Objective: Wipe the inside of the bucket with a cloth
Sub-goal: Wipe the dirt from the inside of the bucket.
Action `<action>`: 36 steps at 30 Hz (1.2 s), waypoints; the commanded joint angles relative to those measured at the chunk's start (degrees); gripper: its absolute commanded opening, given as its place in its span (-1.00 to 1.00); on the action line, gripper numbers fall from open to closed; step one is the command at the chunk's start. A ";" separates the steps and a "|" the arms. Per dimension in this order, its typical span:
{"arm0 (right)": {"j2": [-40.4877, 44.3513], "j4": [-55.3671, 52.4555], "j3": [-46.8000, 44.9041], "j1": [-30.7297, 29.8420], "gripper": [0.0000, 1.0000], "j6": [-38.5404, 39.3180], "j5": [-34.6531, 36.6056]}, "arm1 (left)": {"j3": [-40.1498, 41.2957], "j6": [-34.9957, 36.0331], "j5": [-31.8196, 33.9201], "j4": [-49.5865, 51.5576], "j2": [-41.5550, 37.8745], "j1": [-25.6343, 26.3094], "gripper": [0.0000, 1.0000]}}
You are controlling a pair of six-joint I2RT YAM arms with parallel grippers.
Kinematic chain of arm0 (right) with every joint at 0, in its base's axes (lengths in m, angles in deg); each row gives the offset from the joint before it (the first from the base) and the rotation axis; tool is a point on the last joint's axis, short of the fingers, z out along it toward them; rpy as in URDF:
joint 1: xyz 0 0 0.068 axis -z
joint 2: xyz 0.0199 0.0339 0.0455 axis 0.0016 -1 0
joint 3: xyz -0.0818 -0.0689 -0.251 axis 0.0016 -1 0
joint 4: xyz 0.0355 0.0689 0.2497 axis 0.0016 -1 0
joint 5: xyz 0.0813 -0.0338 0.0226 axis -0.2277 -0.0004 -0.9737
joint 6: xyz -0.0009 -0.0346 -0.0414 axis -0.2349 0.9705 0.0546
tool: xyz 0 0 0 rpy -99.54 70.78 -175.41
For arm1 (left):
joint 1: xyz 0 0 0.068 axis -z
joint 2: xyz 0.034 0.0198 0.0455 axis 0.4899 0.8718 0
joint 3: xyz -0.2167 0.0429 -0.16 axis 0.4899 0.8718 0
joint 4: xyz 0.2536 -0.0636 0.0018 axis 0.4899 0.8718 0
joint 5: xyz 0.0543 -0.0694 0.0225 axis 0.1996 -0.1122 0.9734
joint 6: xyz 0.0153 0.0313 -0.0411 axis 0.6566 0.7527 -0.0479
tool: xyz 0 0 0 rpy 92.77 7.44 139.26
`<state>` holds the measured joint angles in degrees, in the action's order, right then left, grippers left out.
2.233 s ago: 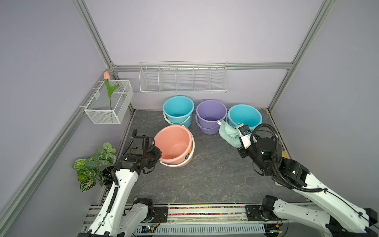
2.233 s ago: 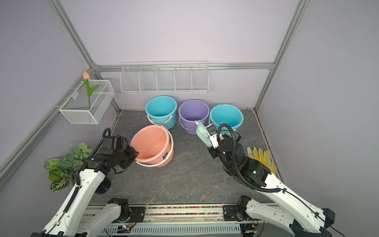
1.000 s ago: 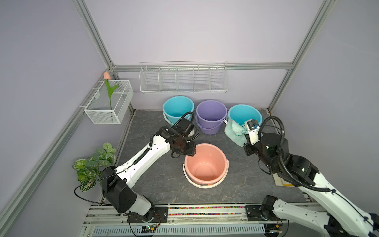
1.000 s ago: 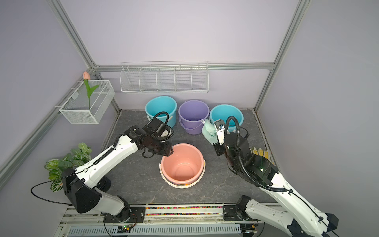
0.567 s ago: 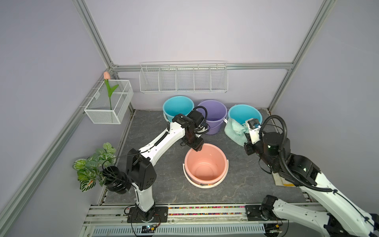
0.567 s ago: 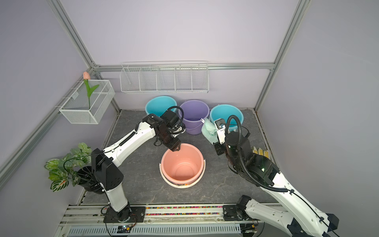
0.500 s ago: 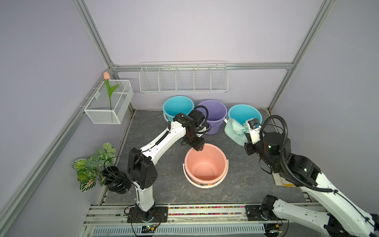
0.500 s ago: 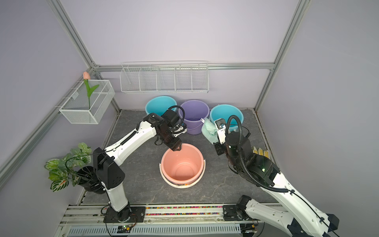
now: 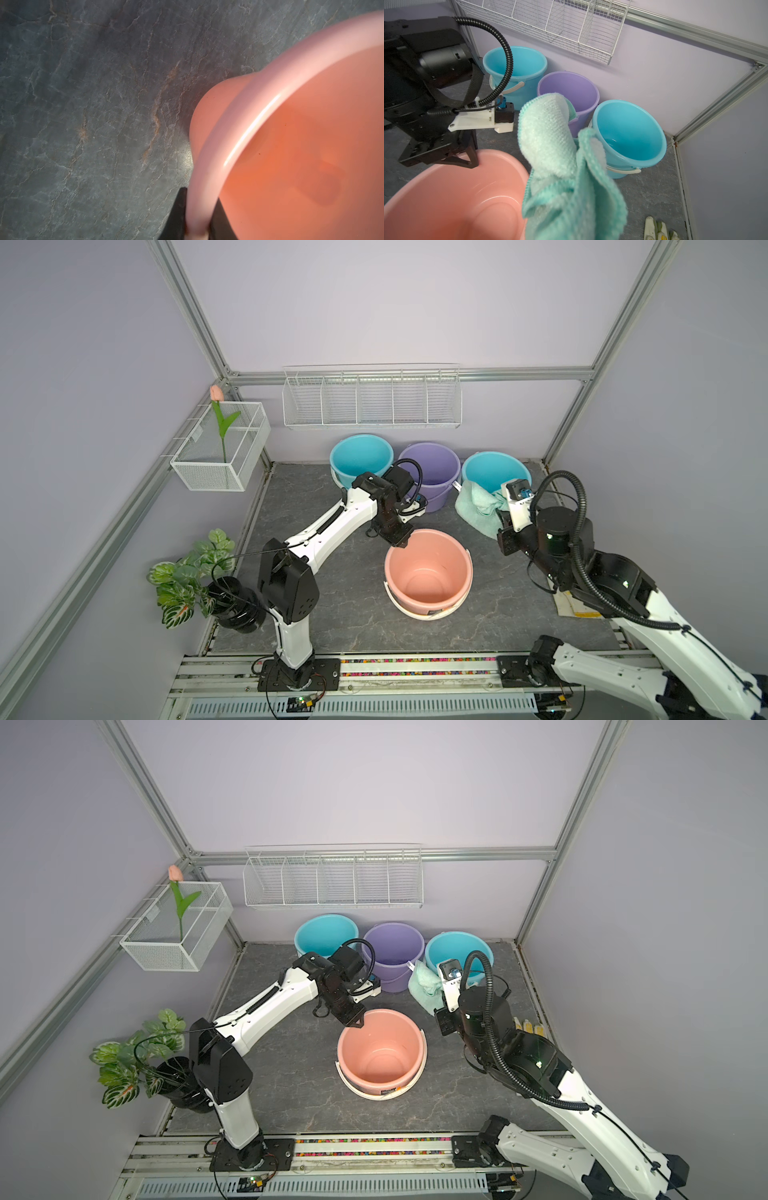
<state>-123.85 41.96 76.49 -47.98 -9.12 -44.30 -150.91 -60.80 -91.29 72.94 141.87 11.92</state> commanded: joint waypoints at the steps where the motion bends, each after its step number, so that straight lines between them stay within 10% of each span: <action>1: -1.08 -2.91 2.34 0.24 -0.86 -5.55 -4.96 | 2.22 -3.28 2.66 -2.87 -3.48 -0.30 -0.99; 14: -10.81 -12.45 9.43 -0.31 -0.86 -18.55 -26.30 | 17.45 -31.95 6.45 -18.11 -14.26 -0.06 -1.00; 23: -18.35 -7.96 4.10 -1.15 -0.86 -16.93 -31.63 | 19.16 -37.64 10.44 -19.51 -18.19 3.72 -1.00; 36: -23.23 14.51 -12.82 -2.57 -0.86 5.81 -33.50 | 20.95 -38.85 8.30 -19.75 -19.89 5.06 -1.00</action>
<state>-146.23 48.29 65.75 -50.28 -14.12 -75.08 -130.12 -98.18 -81.52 54.83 124.08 16.46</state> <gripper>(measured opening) 0.093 0.148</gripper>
